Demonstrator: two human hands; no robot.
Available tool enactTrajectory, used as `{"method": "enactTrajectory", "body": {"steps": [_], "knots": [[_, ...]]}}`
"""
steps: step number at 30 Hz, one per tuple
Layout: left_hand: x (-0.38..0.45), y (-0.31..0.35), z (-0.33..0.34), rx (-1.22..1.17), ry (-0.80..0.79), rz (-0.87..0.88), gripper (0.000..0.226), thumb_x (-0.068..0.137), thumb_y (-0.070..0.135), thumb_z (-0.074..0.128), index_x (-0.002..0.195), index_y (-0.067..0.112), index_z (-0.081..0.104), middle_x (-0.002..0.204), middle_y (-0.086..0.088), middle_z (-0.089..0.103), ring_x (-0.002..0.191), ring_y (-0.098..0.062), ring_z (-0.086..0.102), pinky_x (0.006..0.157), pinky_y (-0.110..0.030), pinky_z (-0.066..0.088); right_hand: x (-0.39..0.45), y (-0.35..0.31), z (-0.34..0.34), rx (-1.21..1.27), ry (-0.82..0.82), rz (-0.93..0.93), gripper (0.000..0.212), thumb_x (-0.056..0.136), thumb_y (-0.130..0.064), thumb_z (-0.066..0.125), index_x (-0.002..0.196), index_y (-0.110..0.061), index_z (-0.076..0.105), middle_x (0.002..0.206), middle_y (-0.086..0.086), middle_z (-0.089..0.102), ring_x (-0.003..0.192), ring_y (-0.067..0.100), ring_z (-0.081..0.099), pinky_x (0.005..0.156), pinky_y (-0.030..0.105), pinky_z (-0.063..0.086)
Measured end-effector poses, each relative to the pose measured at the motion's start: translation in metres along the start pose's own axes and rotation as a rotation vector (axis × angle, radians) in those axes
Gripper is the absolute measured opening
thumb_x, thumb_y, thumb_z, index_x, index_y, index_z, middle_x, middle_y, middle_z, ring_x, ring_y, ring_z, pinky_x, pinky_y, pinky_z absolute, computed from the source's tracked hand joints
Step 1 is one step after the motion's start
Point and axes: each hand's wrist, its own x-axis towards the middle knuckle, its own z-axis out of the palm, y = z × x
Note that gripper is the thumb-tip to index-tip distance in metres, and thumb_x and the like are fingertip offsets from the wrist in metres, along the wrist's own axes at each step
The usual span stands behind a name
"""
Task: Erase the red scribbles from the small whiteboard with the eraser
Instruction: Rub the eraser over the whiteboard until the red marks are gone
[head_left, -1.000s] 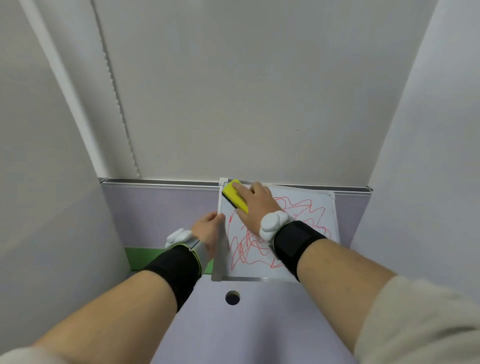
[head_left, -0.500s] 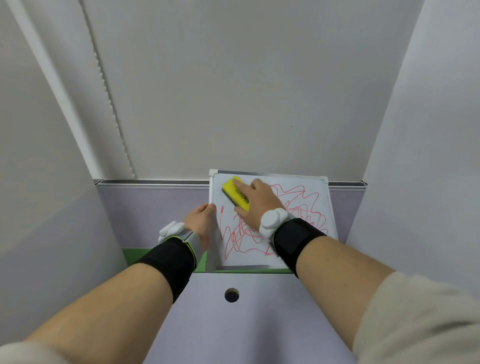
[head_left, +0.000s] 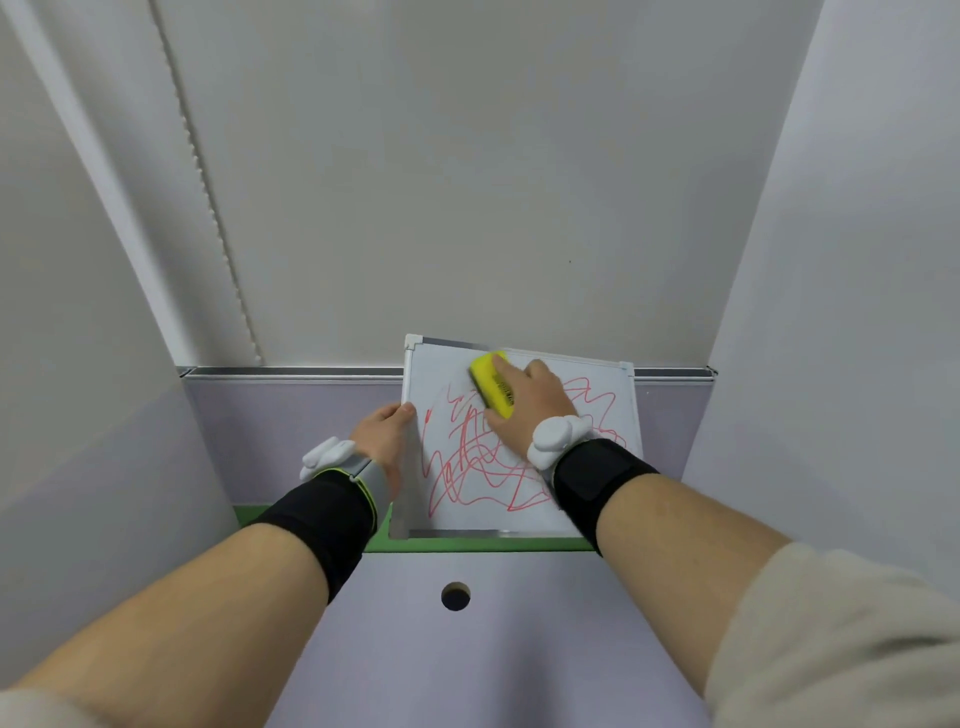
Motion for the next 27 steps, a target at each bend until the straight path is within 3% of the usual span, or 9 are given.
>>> {"method": "enactTrajectory", "body": {"steps": [3, 5, 7, 10, 14, 16, 21, 23, 27], "knots": [[-0.009, 0.005, 0.007, -0.041, 0.045, 0.027, 0.009, 0.094, 0.013, 0.058, 0.089, 0.013, 0.064, 0.092, -0.008, 0.060, 0.085, -0.022, 0.050, 0.070, -0.033, 0.044, -0.013, -0.023, 0.015, -0.010, -0.055, -0.231, 0.075, 0.081, -0.042, 0.067, 0.146, -0.032, 0.032, 0.110, 0.007, 0.044, 0.102, 0.028, 0.047, 0.083, 0.034, 0.044], [-0.015, 0.009, 0.009, -0.107, 0.085, 0.037, 0.009, 0.094, 0.005, 0.056, 0.086, 0.009, 0.056, 0.093, -0.011, 0.052, 0.086, -0.022, 0.044, 0.058, -0.027, 0.035, -0.009, -0.021, 0.012, -0.037, -0.031, -0.275, 0.071, 0.083, -0.042, 0.066, 0.146, -0.032, 0.033, 0.107, 0.007, 0.044, 0.099, 0.028, 0.046, 0.082, 0.035, 0.046], [-0.020, 0.014, 0.008, -0.121, 0.094, 0.050, 0.010, 0.094, 0.002, 0.054, 0.088, 0.009, 0.052, 0.093, -0.012, 0.047, 0.081, -0.022, 0.043, 0.055, -0.022, 0.029, -0.002, -0.010, -0.001, -0.024, 0.034, -0.134, 0.068, 0.085, -0.041, 0.062, 0.145, -0.034, 0.030, 0.106, 0.008, 0.045, 0.098, 0.030, 0.046, 0.083, 0.038, 0.045], [-0.027, 0.023, 0.006, -0.093, 0.082, 0.054, 0.008, 0.095, 0.003, 0.054, 0.091, 0.009, 0.053, 0.088, -0.007, 0.050, 0.067, -0.016, 0.042, 0.052, -0.016, 0.034, 0.003, 0.003, -0.013, -0.028, 0.052, 0.055, 0.070, 0.087, -0.042, 0.058, 0.148, -0.032, 0.024, 0.114, 0.013, 0.045, 0.103, 0.033, 0.045, 0.090, 0.040, 0.044], [-0.031, 0.028, 0.007, -0.113, 0.085, 0.038, 0.008, 0.095, 0.003, 0.054, 0.090, 0.010, 0.053, 0.095, -0.011, 0.049, 0.072, -0.023, 0.043, 0.050, -0.019, 0.031, -0.015, -0.028, 0.001, -0.057, -0.036, -0.257, 0.072, 0.085, -0.041, 0.063, 0.148, -0.029, 0.030, 0.107, 0.010, 0.044, 0.098, 0.029, 0.045, 0.083, 0.039, 0.047], [-0.029, 0.028, 0.004, -0.102, 0.100, 0.039, 0.009, 0.095, 0.003, 0.053, 0.089, 0.009, 0.053, 0.094, -0.012, 0.047, 0.077, -0.022, 0.042, 0.050, -0.021, 0.030, -0.013, -0.025, -0.002, -0.100, -0.036, -0.307, 0.070, 0.086, -0.039, 0.062, 0.148, -0.030, 0.031, 0.106, 0.009, 0.043, 0.097, 0.029, 0.045, 0.082, 0.037, 0.046], [-0.023, 0.028, -0.005, -0.012, 0.065, 0.065, 0.008, 0.097, 0.008, 0.054, 0.095, 0.012, 0.061, 0.097, -0.009, 0.054, 0.092, -0.022, 0.048, 0.065, -0.028, 0.040, -0.001, 0.012, -0.034, -0.066, 0.037, 0.087, 0.068, 0.088, -0.041, 0.056, 0.147, -0.030, 0.025, 0.114, 0.014, 0.044, 0.101, 0.036, 0.046, 0.091, 0.041, 0.045], [-0.022, 0.028, -0.002, -0.019, 0.051, 0.068, 0.008, 0.097, 0.008, 0.053, 0.095, 0.012, 0.061, 0.097, -0.010, 0.053, 0.092, -0.023, 0.047, 0.075, -0.031, 0.038, -0.008, 0.001, -0.027, -0.051, 0.017, 0.002, 0.071, 0.087, -0.041, 0.058, 0.148, -0.030, 0.026, 0.113, 0.012, 0.043, 0.101, 0.033, 0.047, 0.089, 0.036, 0.044], [-0.025, 0.032, 0.002, -0.091, 0.092, 0.043, 0.008, 0.097, 0.004, 0.052, 0.094, 0.011, 0.053, 0.097, -0.013, 0.049, 0.084, -0.023, 0.045, 0.060, -0.029, 0.034, -0.016, -0.017, -0.009, -0.086, -0.040, -0.242, 0.071, 0.087, -0.042, 0.061, 0.149, -0.030, 0.029, 0.107, 0.008, 0.042, 0.098, 0.029, 0.045, 0.084, 0.037, 0.045]]}}
